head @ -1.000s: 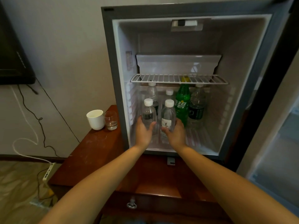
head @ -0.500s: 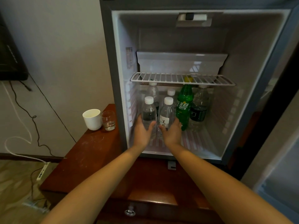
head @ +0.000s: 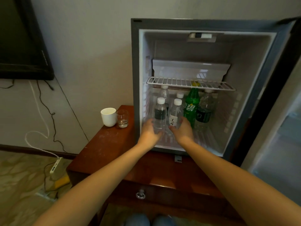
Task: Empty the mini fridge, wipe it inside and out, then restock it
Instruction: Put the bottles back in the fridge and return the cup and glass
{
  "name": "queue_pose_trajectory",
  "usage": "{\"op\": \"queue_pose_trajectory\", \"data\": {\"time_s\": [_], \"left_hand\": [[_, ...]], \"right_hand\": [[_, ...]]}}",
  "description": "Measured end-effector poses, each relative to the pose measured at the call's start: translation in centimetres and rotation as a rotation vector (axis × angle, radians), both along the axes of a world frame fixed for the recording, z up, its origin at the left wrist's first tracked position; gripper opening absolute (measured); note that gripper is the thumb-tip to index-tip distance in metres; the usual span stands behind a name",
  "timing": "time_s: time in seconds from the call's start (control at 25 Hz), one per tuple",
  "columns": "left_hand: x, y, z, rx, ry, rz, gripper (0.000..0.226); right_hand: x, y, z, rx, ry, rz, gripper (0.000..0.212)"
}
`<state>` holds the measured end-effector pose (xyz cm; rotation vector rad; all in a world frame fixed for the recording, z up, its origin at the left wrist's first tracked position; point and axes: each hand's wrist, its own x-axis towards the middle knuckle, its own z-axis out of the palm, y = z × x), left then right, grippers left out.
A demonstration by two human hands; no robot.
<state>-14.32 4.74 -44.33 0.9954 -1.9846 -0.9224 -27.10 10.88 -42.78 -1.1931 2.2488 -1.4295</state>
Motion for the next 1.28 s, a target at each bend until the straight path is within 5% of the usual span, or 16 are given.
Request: {"op": "queue_pose_trajectory", "data": {"time_s": [0.2,0.44,0.64,0.8,1.08,1.28], "left_hand": [[6.2,2.1,2.3,-0.183,-0.132,0.036,0.038],[16.1,2.2,2.8,-0.295,-0.485,0.206,0.028],[21.9,1.2,3.2,-0.337,-1.044,0.304,0.043],[22.3,-2.3,1.8,-0.438,-1.257,0.303,0.045],[19.5,-11.3,-1.4,-0.345,-1.081,0.284,0.045],[18.3,-19.0,-3.7,-0.071,-0.601,0.374,0.080]], "right_hand": [[6.4,2.1,2.3,-0.014,0.309,0.204,0.046],[14.6,2.0,3.6,0.222,0.969,0.561,0.038],[17.9,-0.2,2.6,0.238,0.955,0.596,0.039],[18.2,-2.8,1.5,0.239,0.936,0.597,0.037],[16.9,-10.5,-0.6,0.288,0.885,0.573,0.033],[16.4,-15.4,-3.2,0.195,0.923,0.469,0.028]]}}
